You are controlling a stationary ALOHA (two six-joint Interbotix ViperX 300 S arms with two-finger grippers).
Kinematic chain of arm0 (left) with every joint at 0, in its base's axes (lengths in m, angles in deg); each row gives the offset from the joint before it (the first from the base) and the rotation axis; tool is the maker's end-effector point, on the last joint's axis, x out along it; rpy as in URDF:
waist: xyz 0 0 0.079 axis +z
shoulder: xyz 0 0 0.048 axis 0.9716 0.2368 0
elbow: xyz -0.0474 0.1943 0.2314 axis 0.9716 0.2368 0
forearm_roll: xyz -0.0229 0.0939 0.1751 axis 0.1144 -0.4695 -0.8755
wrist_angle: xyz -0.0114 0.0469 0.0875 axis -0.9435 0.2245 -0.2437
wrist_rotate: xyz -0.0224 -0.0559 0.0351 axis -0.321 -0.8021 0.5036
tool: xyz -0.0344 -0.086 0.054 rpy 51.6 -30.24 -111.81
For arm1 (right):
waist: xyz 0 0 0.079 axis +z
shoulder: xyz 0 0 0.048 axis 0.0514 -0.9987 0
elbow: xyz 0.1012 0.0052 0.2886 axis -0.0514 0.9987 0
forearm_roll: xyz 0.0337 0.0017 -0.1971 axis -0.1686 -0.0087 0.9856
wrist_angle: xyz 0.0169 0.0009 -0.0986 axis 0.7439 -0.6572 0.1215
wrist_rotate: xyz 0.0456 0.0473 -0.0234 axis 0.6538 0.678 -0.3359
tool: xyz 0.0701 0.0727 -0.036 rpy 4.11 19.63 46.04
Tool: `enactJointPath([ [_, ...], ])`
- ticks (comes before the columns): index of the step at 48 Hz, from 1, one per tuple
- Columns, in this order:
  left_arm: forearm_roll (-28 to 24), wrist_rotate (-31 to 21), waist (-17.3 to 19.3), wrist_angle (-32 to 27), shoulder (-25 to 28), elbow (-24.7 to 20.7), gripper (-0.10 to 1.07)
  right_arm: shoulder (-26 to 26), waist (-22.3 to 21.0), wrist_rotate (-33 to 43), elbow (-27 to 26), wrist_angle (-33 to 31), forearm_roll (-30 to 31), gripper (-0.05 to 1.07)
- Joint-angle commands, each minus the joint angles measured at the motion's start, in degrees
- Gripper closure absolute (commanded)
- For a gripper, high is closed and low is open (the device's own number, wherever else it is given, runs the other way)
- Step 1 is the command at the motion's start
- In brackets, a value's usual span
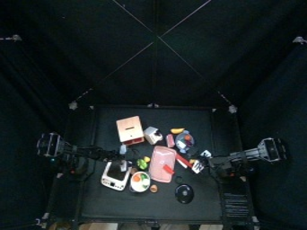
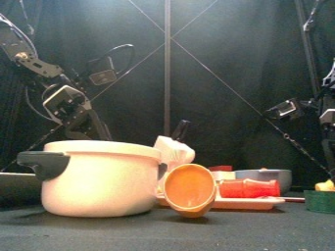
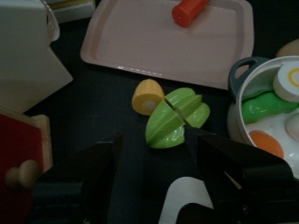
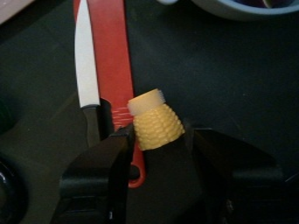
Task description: Grab corn bottom
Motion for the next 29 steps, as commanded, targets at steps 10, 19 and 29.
enactJointPath([
  [10,0.0,0.0,0.18,0.44,-0.44,-0.88,0.06,3.43,0.44,-0.26,-3.87,-1.67,0.97,0.42],
  [19,-0.09,0.09,0.0,0.44,-0.53,-0.97,0.06,3.52,0.88,-0.35,-4.57,-1.49,2.46,0.42],
  [29,0.18,-0.18,-0.35,0.97,-0.7,-2.46,0.06,3.52,1.14,-0.26,-6.24,0.88,4.83,0.42],
])
